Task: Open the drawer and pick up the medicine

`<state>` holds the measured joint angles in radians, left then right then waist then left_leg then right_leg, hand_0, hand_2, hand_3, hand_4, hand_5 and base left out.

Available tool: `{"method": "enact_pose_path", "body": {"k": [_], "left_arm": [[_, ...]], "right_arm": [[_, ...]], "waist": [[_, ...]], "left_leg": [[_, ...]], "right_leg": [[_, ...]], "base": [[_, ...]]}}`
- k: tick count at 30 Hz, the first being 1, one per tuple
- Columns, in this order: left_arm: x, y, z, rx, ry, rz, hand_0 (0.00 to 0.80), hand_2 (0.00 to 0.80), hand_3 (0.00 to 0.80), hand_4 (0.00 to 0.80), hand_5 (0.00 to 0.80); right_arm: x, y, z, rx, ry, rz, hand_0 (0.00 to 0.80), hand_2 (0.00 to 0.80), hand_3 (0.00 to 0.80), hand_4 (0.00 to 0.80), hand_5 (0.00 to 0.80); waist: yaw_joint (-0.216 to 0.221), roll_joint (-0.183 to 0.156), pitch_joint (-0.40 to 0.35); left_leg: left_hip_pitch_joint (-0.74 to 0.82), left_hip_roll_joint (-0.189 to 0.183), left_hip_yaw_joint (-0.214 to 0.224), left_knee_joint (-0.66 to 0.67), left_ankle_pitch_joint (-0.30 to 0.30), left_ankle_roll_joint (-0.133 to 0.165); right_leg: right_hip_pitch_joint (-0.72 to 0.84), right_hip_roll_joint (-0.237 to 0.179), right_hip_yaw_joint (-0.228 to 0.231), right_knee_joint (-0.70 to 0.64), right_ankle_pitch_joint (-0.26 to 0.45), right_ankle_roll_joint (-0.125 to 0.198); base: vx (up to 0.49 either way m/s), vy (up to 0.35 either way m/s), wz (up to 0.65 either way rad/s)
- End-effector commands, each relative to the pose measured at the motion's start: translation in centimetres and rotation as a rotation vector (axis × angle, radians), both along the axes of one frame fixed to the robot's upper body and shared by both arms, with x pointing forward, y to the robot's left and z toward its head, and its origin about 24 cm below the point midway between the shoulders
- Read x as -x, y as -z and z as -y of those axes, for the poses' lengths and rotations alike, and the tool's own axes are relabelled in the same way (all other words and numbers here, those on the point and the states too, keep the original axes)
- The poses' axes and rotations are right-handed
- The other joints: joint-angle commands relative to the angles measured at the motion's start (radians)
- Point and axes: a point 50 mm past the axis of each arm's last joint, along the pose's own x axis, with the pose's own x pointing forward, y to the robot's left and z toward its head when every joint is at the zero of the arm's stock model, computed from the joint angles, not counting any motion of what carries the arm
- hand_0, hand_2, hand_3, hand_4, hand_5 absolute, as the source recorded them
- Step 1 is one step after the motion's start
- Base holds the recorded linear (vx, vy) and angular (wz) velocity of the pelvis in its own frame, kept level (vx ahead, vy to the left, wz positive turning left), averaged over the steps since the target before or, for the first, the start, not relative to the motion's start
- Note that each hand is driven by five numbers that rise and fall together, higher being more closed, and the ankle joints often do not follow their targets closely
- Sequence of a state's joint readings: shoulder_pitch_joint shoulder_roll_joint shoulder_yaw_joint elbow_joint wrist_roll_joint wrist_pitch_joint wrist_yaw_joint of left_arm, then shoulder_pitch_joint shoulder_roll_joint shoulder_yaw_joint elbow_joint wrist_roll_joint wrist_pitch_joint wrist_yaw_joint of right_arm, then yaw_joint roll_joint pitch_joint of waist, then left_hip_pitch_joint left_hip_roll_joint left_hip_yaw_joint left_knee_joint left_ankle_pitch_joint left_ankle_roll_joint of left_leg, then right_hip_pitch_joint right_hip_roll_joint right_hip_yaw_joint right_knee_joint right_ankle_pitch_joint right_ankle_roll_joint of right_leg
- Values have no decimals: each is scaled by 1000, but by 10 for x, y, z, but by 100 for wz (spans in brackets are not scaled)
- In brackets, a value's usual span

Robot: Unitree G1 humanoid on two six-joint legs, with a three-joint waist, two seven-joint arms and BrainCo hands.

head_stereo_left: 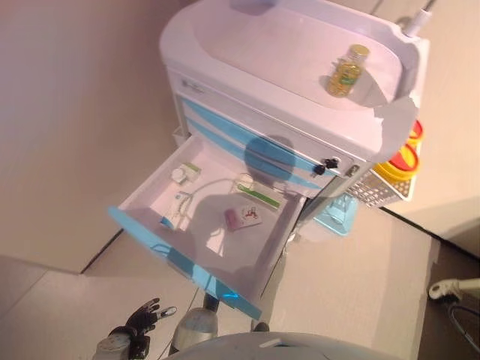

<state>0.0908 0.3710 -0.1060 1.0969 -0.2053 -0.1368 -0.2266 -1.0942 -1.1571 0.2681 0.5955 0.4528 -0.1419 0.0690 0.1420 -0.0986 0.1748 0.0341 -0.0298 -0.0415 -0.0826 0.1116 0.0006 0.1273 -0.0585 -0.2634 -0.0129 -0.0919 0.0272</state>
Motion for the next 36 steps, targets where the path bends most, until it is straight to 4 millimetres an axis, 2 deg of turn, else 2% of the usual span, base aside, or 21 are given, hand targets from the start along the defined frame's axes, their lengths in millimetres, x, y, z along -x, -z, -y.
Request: {"method": "enact_pose_path", "body": {"k": [1, 3, 4, 8, 9, 11, 12, 15, 18, 20, 21, 24, 29, 32, 36], "left_arm": [[3, -1, -8, -43, 74, -30, 0, 0, 0, 0, 0], [-3, -1, -5, -37, 81, -19, 0, 0, 0, 0, 0], [-4, -1, -5, -40, 84, -17, 0, 0, 0, 0, 0], [-15, -1, 3, -27, 81, 9, 0, 0, 0, 0, 0], [-17, -1, 4, -24, 82, 13, 0, 0, 0, 0, 0], [-20, -1, 9, -14, 76, 27, 0, 0, 0, 0, 0], [-21, 0, 13, -6, 62, 36, 0, 0, 0, 0, 0], [-20, 3, 24, 13, 46, 53, 0, 0, 0, 0, 0], [-18, 5, 28, 20, 33, 55, 0, 0, 0, 0, 0], [-17, 6, 29, 22, 28, 51, 0, 0, 0, 0, 0], [-15, 7, 29, 23, 26, 45, 0, 0, 0, 0, 0], [-10, 9, 29, 23, 29, 33, 0, 0, 0, 0, 0], [-3, 12, 34, 21, 39, 26, 0, 0, 0, 0, 0], [-4, 12, 36, 8, 75, 35, 0, 0, 0, 0, 0], [-10, 9, 37, -32, 159, 73, 0, 0, 0, 0, 0]], "right_arm": [[13, 2, 8, -78, -15, 95, 0, 0, 0, 0, 0], [15, 29, 11, -141, -28, 90, 0, 0, 0, 0, 0], [16, 39, 13, -161, -28, 86, 0, 0, 0, 0, 0], [18, 118, 9, -244, -53, -28, 0, 0, 0, 0, 0], [19, 132, 7, -254, -56, -56, 0, 0, 0, 0, 0], [25, 184, -4, -293, -78, -158, 0, 0, 0, 0, 0], [33, 219, -9, -297, -84, -242, 0, 0, 0, 0, 0], [55, 299, -26, -340, -89, -501, 0, 0, 0, 0, 0], [81, 365, -45, -344, -62, -736, 0, 0, 0, 0, 0], [94, 391, -52, -364, -33, -845, 0, 0, 0, 0, 0], [107, 414, -57, -365, 3, -934, 0, 0, 0, 0, 0], [135, 451, -59, -376, 79, -1090, 0, 0, 0, 0, 0], [180, 492, -52, -386, 277, -1310, 0, 0, 0, 0, 0], [200, 504, -56, -303, 280, -1404, 0, 0, 0, 0, 0], [199, 505, -62, -278, 229, -1415, 0, 0, 0, 0, 0]], "waist": [[-39, 22, -74], [-73, 33, -73], [-77, 32, -72], [-131, 47, -64], [-137, 48, -62], [-163, 56, -57], [-177, 61, -56], [-198, 70, -55], [-214, 75, -51], [-217, 77, -51], [-220, 80, -52], [-219, 90, -49], [-213, 109, -35], [-213, 119, -24], [-218, 129, -12]], "left_leg": [[32, -20, 40, 33, -158, 14], [38, -16, 60, 32, -162, 15], [39, -15, 65, 33, -163, 16], [47, -10, 100, 35, -172, 21], [48, -9, 106, 36, -174, 22], [52, -7, 124, 39, -179, 25], [54, -6, 134, 40, -182, 27], [61, -3, 154, 41, -185, 30], [69, -2, 165, 40, -186, 29], [71, -2, 167, 39, -186, 28], [72, -1, 168, 39, -186, 26], [71, -2, 165, 39, -183, 26], [69, -6, 155, 42, -181, 30], [68, -7, 149, 45, -179, 31], [61, -7, 144, 56, -178, 32]], "right_leg": [[-82, -18, 55, 68, 26, 45], [-87, -14, 78, 69, 27, 46], [-89, -12, 84, 70, 28, 46], [-101, -5, 125, 73, 31, 47], [-103, -4, 131, 74, 31, 47], [-108, 0, 148, 74, 34, 47], [-110, 2, 157, 72, 36, 48], [-109, 4, 165, 67, 40, 48], [-106, 5, 166, 66, 44, 49], [-104, 5, 164, 63, 46, 48], [-102, 6, 163, 60, 47, 48], [-101, 6, 157, 59, 47, 46], [-100, 8, 149, 62, 44, 42], [-100, 9, 146, 67, 44, 40], [-108, 8, 144, 83, 38, 38]], "base": [[-24, -2, -40], [-21, -3, -36], [-24, 0, -40], [-25, 4, -46], [-24, 3, -45], [-18, 12, -37], [-6, 18, -32], [2, 9, -21], [10, -13, -22], [19, -19, -19], [20, -20, -12], [17, -16, -8], [5, -3, -1], [14, -7, 0], [59, -31, -2]]}}
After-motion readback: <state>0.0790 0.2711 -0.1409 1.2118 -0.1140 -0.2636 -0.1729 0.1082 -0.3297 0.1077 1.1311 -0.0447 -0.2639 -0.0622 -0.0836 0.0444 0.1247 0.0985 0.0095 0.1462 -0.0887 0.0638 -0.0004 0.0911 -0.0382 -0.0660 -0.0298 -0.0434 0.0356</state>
